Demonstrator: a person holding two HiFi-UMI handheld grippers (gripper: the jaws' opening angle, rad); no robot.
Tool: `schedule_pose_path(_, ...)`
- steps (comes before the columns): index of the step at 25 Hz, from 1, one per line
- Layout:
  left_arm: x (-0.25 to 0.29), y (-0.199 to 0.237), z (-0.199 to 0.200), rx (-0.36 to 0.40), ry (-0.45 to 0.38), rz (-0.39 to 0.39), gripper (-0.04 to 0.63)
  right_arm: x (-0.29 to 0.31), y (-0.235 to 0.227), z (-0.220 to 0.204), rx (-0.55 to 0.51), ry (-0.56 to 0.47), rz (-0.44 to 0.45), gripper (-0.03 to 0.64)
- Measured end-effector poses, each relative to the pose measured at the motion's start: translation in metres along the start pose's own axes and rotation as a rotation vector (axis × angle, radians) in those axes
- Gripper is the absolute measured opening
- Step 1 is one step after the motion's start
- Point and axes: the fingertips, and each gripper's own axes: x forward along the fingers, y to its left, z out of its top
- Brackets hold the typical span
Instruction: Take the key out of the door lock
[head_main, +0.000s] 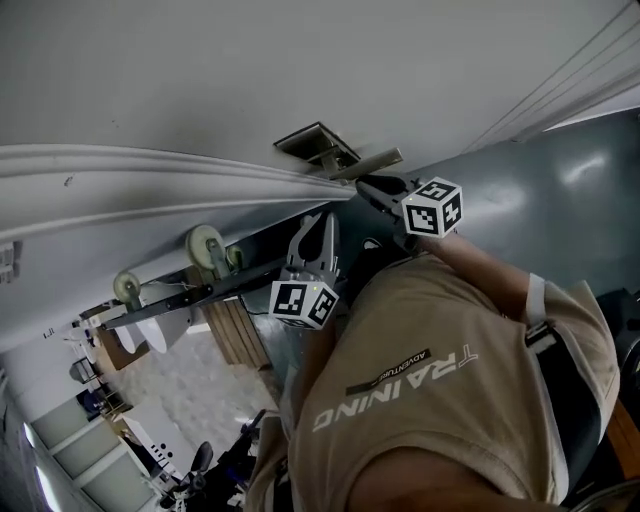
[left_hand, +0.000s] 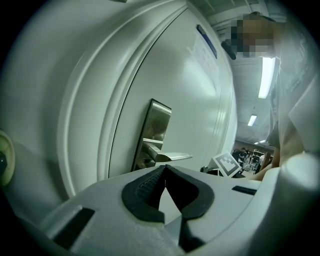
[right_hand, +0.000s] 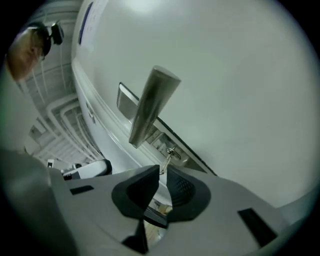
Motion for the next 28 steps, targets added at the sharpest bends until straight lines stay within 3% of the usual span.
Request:
schedule_pose_path(6, -0.004, 0.003, -0.011, -0.028, 0.009, 0.055, 0.009, 0.012, -0.001, -0.004, 0.211, -0.007, 0.055, 0.018)
schedule_pose_path(17, 0.002, 0.002, -0.004, 0.041, 0.0, 0.071, 0.009, 0.024, -0.002, -0.004, 0.5, -0.047, 0.119, 0.018)
schedule_pose_path(23, 0.003, -0.004, 0.0, 0.05, -0.009, 0.067, 0.009, 0.041, -0.008, 0.001, 0.631, -0.13, 0.056, 0.018)
schedule_pose_path(28, -0.004, -0.004, -0.007, 0.037, 0.0, 0.071, 0.009, 0.042, -0.009, 0.001, 0.646, -0.161, 0.013, 0.018)
